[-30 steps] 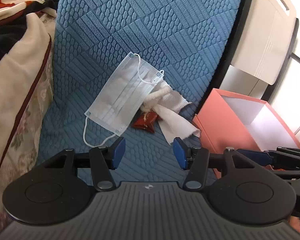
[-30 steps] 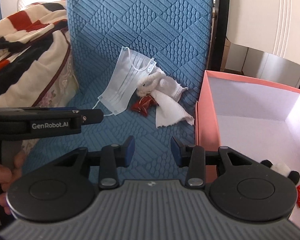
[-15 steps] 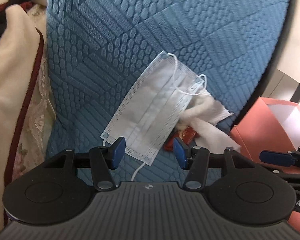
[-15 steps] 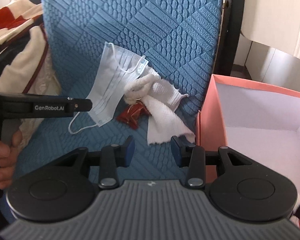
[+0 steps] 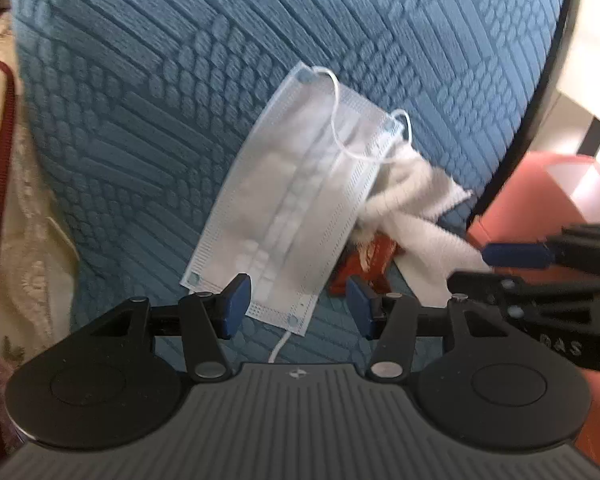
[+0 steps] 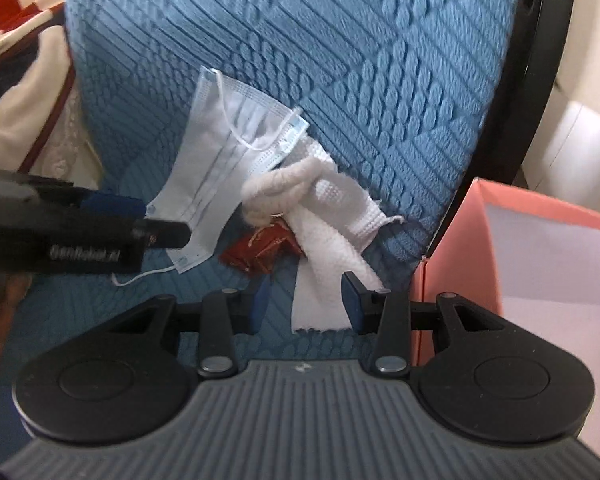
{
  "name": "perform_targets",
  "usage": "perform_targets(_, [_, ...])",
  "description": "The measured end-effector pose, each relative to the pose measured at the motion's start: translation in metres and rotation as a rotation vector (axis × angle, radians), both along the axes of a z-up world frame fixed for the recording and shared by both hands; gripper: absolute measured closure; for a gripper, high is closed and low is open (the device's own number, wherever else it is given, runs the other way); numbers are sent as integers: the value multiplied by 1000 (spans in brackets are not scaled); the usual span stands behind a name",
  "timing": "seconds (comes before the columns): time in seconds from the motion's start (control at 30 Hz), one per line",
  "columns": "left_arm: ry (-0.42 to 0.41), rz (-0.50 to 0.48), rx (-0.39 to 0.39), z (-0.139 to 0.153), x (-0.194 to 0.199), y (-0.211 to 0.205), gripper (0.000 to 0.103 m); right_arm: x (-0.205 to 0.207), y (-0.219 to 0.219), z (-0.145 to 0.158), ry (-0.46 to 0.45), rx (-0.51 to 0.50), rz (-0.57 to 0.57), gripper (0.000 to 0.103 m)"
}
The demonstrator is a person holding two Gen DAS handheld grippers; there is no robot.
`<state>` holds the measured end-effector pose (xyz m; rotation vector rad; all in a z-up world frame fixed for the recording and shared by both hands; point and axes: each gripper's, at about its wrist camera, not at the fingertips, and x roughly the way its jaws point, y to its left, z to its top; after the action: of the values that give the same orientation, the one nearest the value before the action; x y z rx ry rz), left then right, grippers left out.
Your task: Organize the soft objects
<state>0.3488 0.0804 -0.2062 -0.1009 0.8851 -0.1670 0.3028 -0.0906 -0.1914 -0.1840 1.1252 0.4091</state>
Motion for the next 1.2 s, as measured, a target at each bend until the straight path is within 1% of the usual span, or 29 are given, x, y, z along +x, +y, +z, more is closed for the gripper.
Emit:
perform_targets(0.1, [-2,-4,21,-4,2,-2,44,5,1,-8,1,-24,-12,61])
perform_targets(0.23, [13,-14,29,-12,8,-4,44,12,2,-16,-1,-42,-27,61])
perform_targets(0.3, [13,-29,43,-15,10,-7,44,14,4,-20,-19,-70,-26,61])
perform_targets(0.37, [-11,-57,26,-15,11,-11,44,16,8,-24,-33,-88,-18,61])
perform_targets(0.4, [-34,-65,29,-14,11,-13,44,18,9,-25,-33,-75,-15,61])
perform_targets(0.47, [-65,-51,64,-12,12,-16,44,22,10,-27,-26,-57,-14,61])
perform_targets(0.5, [-72,-47,64,-12,13,-16,44,25,11,-29,-29,-61,-10,61])
perform_targets(0.57, [-58,-45,37,-14,16,-13,44,29,13,-31,-39,-77,-5,61])
perform_targets(0.67, [-45,-43,43,-19,20,-14,44,35,13,-36,-28,-82,-11,61])
perform_targets(0.8, [-6,10,44,-30,26,-19,44,41,12,-45,0,-75,-36,61])
perform_targets(0.87, [-18,44,67,-32,26,-21,44,44,10,-52,31,-56,-58,61])
perform_targets(0.9, [-13,57,68,-34,27,-21,44,45,11,-54,34,-62,-57,61])
perform_targets(0.97, [-2,81,46,-37,29,-18,44,46,11,-57,27,-75,-43,61])
perform_targets(1.03, [1,86,41,-38,31,-17,44,46,11,-62,28,-83,-38,60])
perform_targets(1.13, [1,94,30,-36,31,-12,44,45,13,-71,53,-102,-25,60])
perform_targets(1.2, [3,111,18,-37,30,-3,46,44,13,-75,51,-101,-27,59])
